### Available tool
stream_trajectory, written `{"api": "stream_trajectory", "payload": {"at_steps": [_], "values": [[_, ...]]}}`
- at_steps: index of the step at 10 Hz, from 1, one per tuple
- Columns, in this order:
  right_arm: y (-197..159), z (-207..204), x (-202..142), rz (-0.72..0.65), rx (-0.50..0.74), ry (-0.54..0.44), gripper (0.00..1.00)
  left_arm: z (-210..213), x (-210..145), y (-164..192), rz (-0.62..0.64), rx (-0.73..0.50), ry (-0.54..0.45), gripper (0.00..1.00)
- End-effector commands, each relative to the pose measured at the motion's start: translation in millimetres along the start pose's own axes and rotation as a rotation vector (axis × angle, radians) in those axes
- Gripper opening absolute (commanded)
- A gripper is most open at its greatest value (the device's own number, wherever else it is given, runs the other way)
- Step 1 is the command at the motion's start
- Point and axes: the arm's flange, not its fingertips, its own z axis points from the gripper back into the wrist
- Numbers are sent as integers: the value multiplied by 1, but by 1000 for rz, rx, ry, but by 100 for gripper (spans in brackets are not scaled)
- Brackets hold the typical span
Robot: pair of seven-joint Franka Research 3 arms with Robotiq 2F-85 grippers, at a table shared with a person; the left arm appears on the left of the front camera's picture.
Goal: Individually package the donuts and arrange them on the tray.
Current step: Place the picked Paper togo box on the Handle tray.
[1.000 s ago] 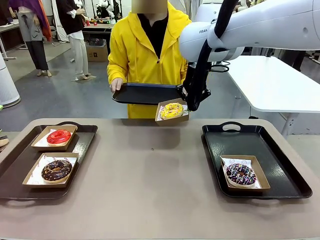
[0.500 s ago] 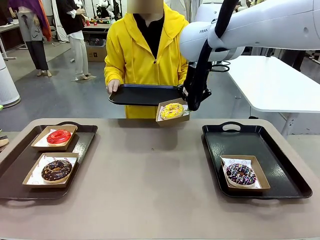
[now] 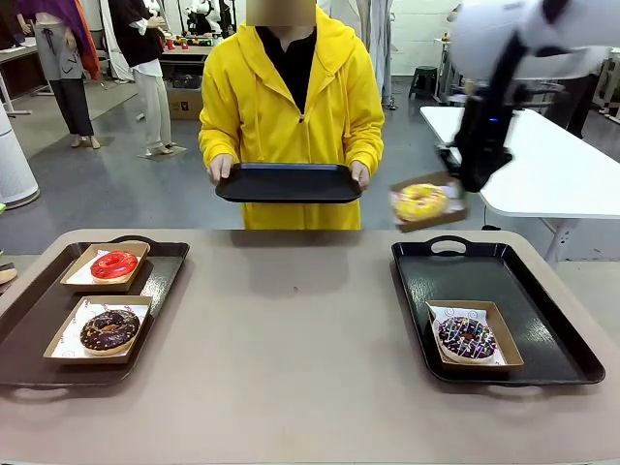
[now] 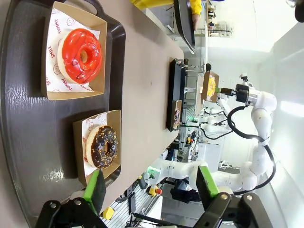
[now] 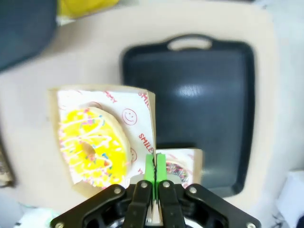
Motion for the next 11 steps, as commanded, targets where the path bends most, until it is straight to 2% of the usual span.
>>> {"api": "stream_trajectory", "payload": {"at_steps": [1,2,4,7,9,10,11], "values": [[-51,-32,-7,33,-30,0,1,2,-3,-2,-6,10,4,100],[-72,-46,-5,28,-19,-11,1,2,-3,-2,-6,10,4,100],[-92,-75,3,21,10,-21,1,2,-3,-2,-6,10,4,100],[-94,-109,17,15,55,3,1,2,-3,-2,-6,10,4,100],[-80,-112,22,-41,64,-34,1,2,-3,-2,-6,10,4,100],[-93,-116,14,-3,32,12,1,2,-3,-2,-6,10,4,100],[-93,-116,14,-3,32,12,1,2,-3,-2,-6,10,4,100]]}}
